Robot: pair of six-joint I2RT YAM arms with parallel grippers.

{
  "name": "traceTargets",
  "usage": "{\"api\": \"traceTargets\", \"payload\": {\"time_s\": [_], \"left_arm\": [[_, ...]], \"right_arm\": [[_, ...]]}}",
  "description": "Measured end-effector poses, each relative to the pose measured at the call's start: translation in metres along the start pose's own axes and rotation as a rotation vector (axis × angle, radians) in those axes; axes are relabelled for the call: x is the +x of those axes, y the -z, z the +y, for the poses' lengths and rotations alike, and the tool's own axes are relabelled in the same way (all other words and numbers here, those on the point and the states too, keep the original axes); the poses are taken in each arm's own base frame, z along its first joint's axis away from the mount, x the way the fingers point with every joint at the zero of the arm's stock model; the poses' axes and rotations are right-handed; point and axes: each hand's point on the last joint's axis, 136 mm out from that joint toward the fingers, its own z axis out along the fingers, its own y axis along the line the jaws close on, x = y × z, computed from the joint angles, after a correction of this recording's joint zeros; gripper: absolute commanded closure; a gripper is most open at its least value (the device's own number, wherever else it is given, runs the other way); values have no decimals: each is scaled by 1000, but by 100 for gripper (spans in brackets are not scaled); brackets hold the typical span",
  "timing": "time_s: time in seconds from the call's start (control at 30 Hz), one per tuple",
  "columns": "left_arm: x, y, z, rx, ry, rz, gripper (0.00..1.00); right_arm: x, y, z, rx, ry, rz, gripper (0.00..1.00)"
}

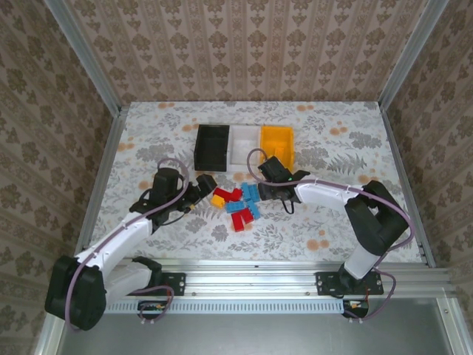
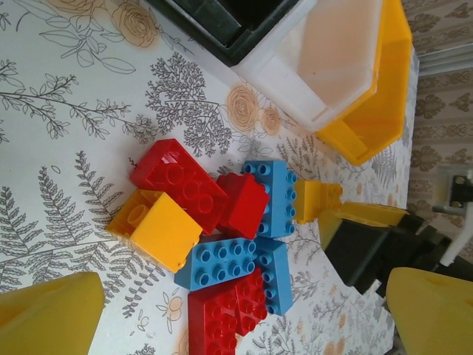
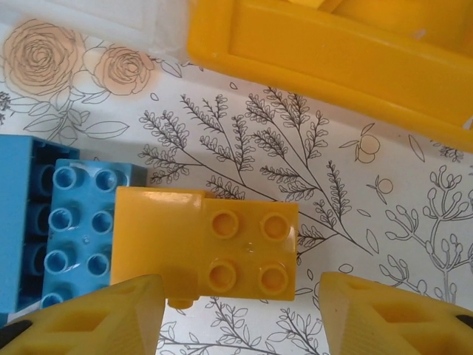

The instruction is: Sort the legos into containers by color

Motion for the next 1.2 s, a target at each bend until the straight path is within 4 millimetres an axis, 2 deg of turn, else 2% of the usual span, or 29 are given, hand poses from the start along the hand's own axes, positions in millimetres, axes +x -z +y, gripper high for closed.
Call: {"api": "traceTargets", "payload": {"time_s": [0.17, 0.3, 0.7, 0.97, 1.2], "left_arm": [[-3, 11, -11, 40, -18, -29, 0], [-5, 18, -16, 61, -29, -54, 0], [-3, 19, -9, 49, -27, -66, 0], [-3, 17, -6, 39, -23, -59, 0], [-1, 15, -2, 32, -20, -55, 0]], "right_arm": [[-14, -8, -12, -1, -72, -32, 43], [-26, -15, -10, -17, -93, -48, 44], [-24, -21, -8, -28, -94, -48, 48], [-29, -25, -16, 8, -105, -75, 56], [-27, -25, -20, 8, -111, -83, 56]]}}
